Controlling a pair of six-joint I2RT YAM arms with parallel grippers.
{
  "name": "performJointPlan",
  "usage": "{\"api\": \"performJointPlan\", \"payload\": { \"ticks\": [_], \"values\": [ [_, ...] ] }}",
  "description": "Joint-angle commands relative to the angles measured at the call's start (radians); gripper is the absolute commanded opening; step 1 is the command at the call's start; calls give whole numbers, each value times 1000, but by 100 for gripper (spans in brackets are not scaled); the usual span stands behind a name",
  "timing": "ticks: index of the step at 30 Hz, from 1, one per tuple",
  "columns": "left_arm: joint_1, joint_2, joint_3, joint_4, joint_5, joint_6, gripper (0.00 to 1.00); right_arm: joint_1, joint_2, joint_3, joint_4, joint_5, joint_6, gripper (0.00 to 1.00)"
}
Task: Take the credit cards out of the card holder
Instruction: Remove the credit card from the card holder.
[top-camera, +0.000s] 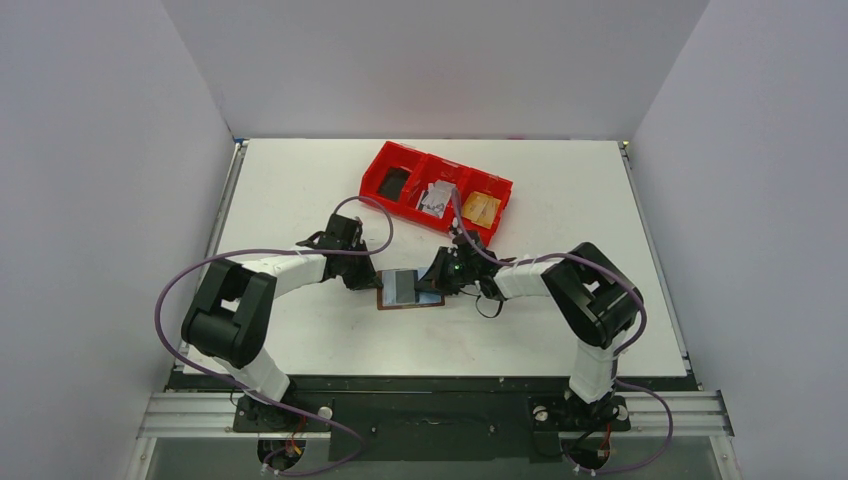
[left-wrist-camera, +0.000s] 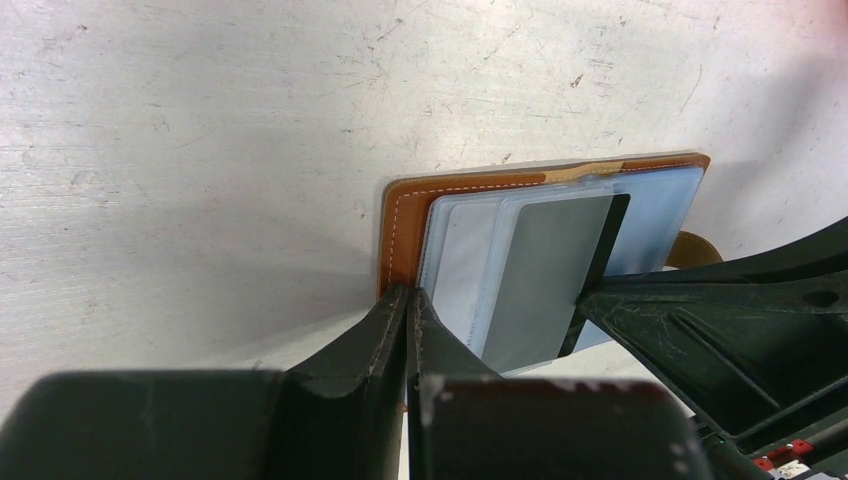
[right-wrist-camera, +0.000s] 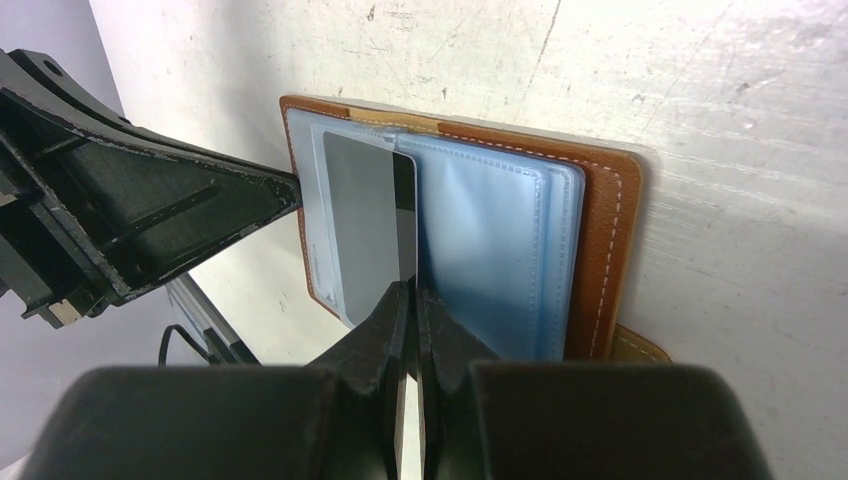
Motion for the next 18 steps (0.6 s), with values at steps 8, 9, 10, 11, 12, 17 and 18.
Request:
{"api": "performJointPlan", "payload": {
  "ticks": [8,9,10,11,12,17,18],
  "values": [
    [-10,92,-51,-74,-83,39,0,-29,-49,-54,-55,59,-43,0],
    [-10,93,-51,-73,-84,39,0,-31,-50,-56,-54,58,-44,0],
    [-10,94,-51,-73,-83,39,0,-32,-53,-58,-54,57,-45,0],
    [-10,94,-51,-72,-83,39,0,-34,-54,-59,-54,57,-45,0],
    [-10,97,-51,-72,-83,39,0,-35,-57,-61,-54,57,-45,0],
    [-10,95,-49,-73,-81,39,0,-44,-69,-73,-54,55,-46,0],
    [-10,94,-49,-72,-81,39,0,-48,-71,-77,-54,54,-46,0]
  ]
}}
